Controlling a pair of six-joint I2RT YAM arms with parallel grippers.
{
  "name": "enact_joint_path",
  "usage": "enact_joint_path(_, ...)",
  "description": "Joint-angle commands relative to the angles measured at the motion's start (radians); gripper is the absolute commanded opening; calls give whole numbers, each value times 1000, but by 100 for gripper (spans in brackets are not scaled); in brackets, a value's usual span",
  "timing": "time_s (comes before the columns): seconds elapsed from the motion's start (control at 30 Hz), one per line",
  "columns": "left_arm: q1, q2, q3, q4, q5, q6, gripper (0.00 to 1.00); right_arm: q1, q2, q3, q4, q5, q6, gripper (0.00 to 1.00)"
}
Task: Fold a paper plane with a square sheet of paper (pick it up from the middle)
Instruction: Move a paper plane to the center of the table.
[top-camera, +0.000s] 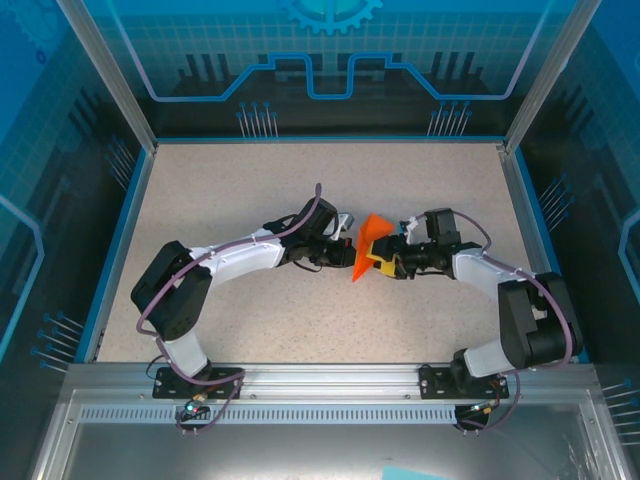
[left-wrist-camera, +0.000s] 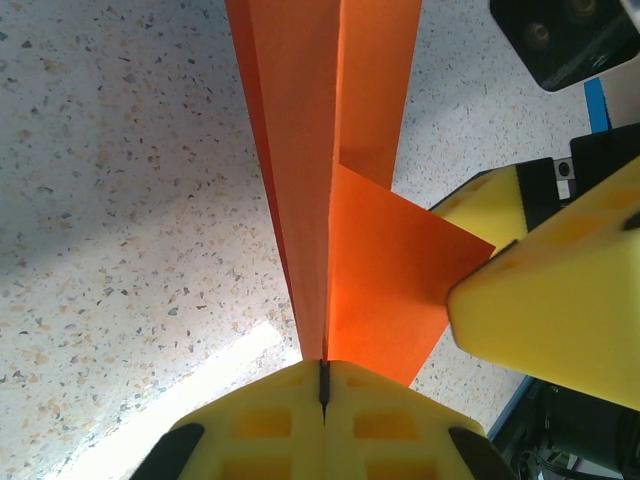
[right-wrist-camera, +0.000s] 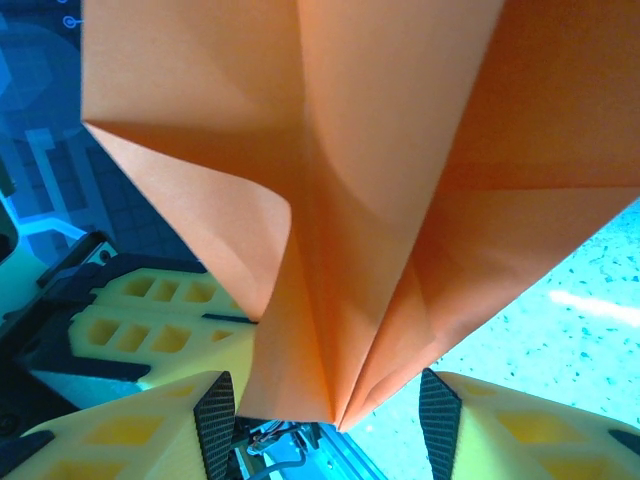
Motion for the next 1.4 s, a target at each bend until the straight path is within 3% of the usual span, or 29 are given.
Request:
enact_joint_path(0.0,6,-24,-12,-2,27,18,2,-9,11,21,15,-12,15,55)
enact_joint_path(0.87,5,-11,-19,42,47,-7,2,51,113,66,104,-1,60,49)
enact_joint_path(1.37,7,-11,-32,35,25,-13,6,49,89,69,78,15,45,23)
